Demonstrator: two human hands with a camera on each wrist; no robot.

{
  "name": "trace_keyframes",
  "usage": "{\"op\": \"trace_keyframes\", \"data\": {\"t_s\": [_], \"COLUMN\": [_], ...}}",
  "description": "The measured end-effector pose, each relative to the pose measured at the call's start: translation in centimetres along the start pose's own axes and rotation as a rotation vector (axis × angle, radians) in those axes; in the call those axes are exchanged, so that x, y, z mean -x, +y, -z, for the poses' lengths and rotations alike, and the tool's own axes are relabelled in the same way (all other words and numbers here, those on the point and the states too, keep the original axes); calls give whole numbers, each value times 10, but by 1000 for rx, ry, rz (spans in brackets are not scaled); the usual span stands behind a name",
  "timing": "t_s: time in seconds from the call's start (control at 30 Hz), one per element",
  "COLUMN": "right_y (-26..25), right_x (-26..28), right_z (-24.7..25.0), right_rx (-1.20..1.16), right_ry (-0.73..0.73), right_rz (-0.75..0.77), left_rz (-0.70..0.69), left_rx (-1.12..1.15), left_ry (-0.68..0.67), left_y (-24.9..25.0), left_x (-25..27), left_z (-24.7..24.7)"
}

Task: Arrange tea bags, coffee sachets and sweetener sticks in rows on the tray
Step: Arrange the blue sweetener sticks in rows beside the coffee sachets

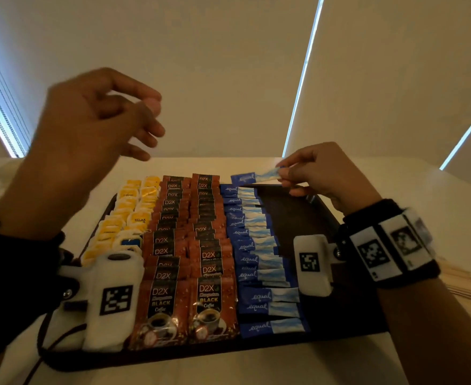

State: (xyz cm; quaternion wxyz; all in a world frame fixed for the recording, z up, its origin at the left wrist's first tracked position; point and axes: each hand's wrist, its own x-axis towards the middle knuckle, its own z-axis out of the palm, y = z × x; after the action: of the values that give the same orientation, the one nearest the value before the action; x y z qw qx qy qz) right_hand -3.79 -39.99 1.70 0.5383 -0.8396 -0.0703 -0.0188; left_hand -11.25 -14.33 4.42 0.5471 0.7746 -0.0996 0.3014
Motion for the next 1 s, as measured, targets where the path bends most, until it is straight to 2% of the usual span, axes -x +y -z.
{"op": "trace_keyframes", "data": {"t_s": [0.07,0.2,0.4,0.67,1.0], "right_y": [9,20,24,30,29], "right_x": [-7,-23,-42,-49,-48], "right_z": [1,-1,-8,-21,-29], "right_rx": [64,89,-16,183,380], "right_ry": [1,-87,-247,-267,-259], "right_rz": [-63,-268,-574,-610,-497], "left_rz": [-23,-17,-19,-70,-92], "left_rx": [-8,-26,-19,-23,-42], "left_ry": [24,51,65,79,84], "left_y": [1,0,1,7,11], "left_x": [-5,-16,-21,-14,-9], "left_z": [13,37,51,50,47]}}
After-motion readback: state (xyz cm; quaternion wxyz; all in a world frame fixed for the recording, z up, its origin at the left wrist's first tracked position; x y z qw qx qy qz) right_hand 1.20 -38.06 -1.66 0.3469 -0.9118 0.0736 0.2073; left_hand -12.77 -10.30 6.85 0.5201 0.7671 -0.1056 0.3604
